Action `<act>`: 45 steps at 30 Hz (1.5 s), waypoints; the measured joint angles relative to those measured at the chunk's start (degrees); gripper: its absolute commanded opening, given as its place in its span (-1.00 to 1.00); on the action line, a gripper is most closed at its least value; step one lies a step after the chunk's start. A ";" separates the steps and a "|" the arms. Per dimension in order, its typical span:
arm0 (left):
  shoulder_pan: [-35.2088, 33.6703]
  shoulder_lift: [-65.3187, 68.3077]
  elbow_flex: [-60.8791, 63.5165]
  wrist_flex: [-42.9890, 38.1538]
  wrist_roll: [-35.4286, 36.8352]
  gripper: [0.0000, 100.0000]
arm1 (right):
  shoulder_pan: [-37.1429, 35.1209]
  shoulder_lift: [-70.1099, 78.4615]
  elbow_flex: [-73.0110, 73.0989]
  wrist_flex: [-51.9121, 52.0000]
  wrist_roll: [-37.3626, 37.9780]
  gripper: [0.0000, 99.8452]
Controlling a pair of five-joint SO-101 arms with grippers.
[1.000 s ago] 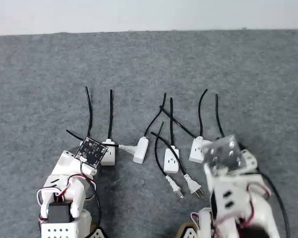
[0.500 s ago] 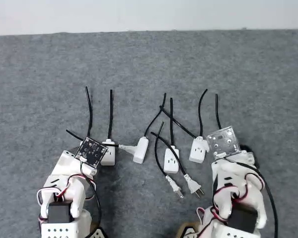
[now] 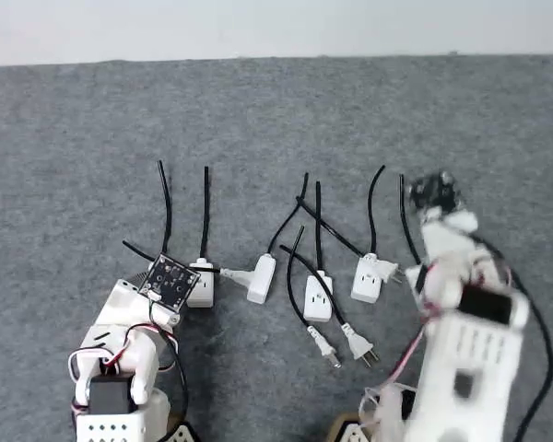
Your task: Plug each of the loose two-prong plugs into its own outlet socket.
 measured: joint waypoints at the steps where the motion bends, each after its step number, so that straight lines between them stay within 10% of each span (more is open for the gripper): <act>1: 0.00 0.00 0.00 0.00 0.00 -0.97 | 0.88 4.84 -2.20 0.00 0.44 -0.75; 17: 0.00 0.00 0.00 0.00 0.00 -0.97 | 11.25 65.67 -32.18 2.55 15.12 -0.76; 45: 0.00 0.00 0.00 0.00 0.00 -0.97 | -1.58 58.02 -32.44 20.75 15.21 -0.76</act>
